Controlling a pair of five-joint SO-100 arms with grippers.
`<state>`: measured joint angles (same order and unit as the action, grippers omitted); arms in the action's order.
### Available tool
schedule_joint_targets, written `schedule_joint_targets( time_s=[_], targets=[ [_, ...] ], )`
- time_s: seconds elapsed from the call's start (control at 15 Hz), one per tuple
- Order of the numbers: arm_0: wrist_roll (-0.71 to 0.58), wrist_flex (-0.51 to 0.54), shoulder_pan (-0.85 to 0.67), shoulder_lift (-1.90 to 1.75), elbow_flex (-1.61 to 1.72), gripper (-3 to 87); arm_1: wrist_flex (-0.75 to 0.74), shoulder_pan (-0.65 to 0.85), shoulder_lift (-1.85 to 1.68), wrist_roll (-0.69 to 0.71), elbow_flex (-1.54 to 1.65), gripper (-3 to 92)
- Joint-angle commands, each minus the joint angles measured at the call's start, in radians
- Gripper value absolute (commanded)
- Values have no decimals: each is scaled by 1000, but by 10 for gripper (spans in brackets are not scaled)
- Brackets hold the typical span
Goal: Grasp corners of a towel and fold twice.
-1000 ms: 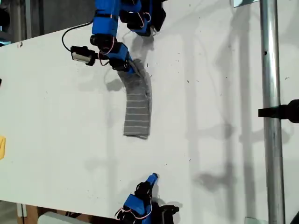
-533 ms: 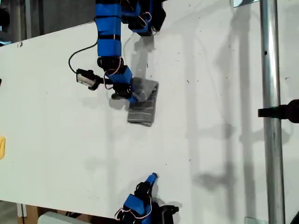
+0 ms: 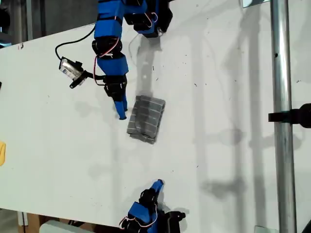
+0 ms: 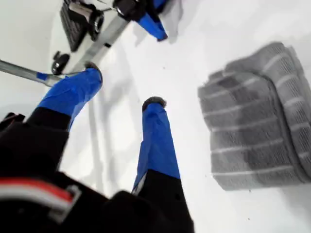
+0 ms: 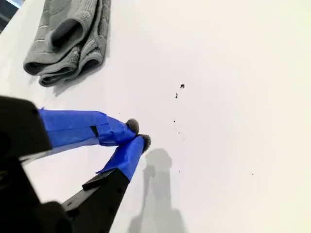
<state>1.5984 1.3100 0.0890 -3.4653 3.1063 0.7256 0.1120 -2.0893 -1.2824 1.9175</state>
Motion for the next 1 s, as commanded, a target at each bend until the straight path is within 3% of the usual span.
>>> schedule_joint_targets(
  time_s=[0.0,0.07,0.2,0.4,0.53,0.73,0.8,0.93],
  targets=[
    [-156,6,-17,-6,6,-2,38,-28,-341,-72,293,28],
    [-249,6,-17,-6,6,-2,117,-66,-523,-133,445,-3],
    [-580,-6,-12,-6,9,-3,337,-196,-870,-261,669,-3],
    [-568,-5,-12,-6,11,-3,618,-314,-1207,-449,928,-3],
    [-566,-5,-12,-6,11,-3,623,-350,-1190,-518,983,60],
    [-566,-5,-14,-6,11,-3,653,-239,-1195,-387,973,67],
    [-566,-5,-14,-6,11,-3,684,-187,-1195,-184,976,67],
    [-566,-5,-15,-6,11,-3,681,-130,-1195,-161,974,67]
  ],
)
